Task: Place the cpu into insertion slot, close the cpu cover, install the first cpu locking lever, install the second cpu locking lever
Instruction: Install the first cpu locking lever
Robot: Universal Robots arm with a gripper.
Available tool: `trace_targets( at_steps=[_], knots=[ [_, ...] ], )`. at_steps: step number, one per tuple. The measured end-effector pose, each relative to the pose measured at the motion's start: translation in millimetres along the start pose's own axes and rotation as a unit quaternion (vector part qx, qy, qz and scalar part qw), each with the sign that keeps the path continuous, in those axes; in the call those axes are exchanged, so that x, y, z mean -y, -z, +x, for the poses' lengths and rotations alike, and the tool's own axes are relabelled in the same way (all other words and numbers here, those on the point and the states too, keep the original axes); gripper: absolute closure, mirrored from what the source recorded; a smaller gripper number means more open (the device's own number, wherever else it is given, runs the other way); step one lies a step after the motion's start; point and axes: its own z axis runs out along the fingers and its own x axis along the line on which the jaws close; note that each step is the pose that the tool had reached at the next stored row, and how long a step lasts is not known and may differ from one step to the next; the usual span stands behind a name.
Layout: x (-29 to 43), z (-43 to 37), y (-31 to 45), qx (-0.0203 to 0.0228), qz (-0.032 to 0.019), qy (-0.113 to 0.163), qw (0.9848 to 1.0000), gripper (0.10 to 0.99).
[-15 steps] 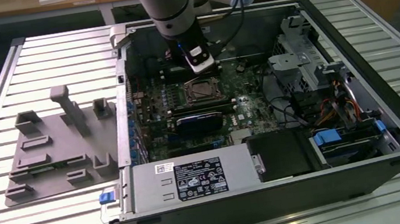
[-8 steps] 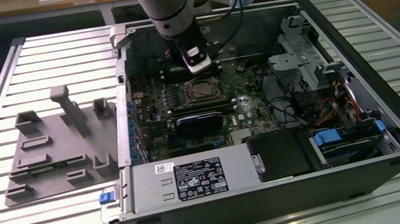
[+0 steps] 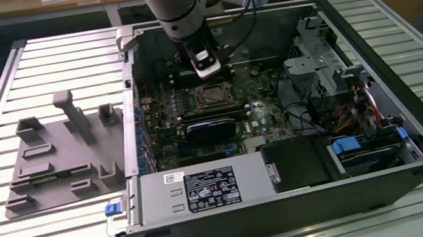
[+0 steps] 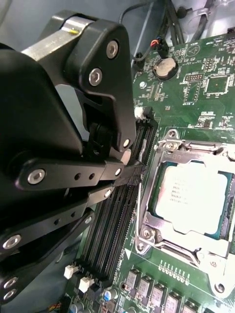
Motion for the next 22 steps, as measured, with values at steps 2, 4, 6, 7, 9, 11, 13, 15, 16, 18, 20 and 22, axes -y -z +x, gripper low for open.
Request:
trace_targets(
  at_steps=[2,4,6,7,9,11,13,15,16,18,20,22],
  knots=[
    [-0.1,0.2,-0.6,0.0015,0.0016,-0.004,1.0000,0.984],
    [-0.2,0.4,-1.2,0.0028,0.0030,-0.008,1.0000,0.984],
    [-0.3,0.7,-1.8,0.0040,0.0041,-0.012,0.9999,0.984],
    [-0.4,0.9,-2.2,0.0045,0.0047,-0.014,0.9999,0.984],
    [-0.7,1.3,-3.0,0.0054,0.0053,-0.017,0.9998,0.984],
    [-1.1,1.7,-3.8,0.0060,0.0059,-0.019,0.9998,0.984],
    [-1.3,2.0,-4.5,0.0066,0.0066,-0.021,0.9997,0.984],
    [-1.5,2.3,-5.1,0.0072,0.0073,-0.023,0.9997,0.984],
    [-1.6,2.4,-5.4,0.0075,0.0077,-0.023,0.9997,0.984],
    [-1.6,2.6,-6.1,0.0081,0.0084,-0.025,0.9996,0.984],
    [-1.5,2.8,-6.8,0.0086,0.0091,-0.026,0.9996,0.984],
    [-1.4,3.0,-7.4,0.0092,0.0098,-0.027,0.9995,0.984]
  ],
)
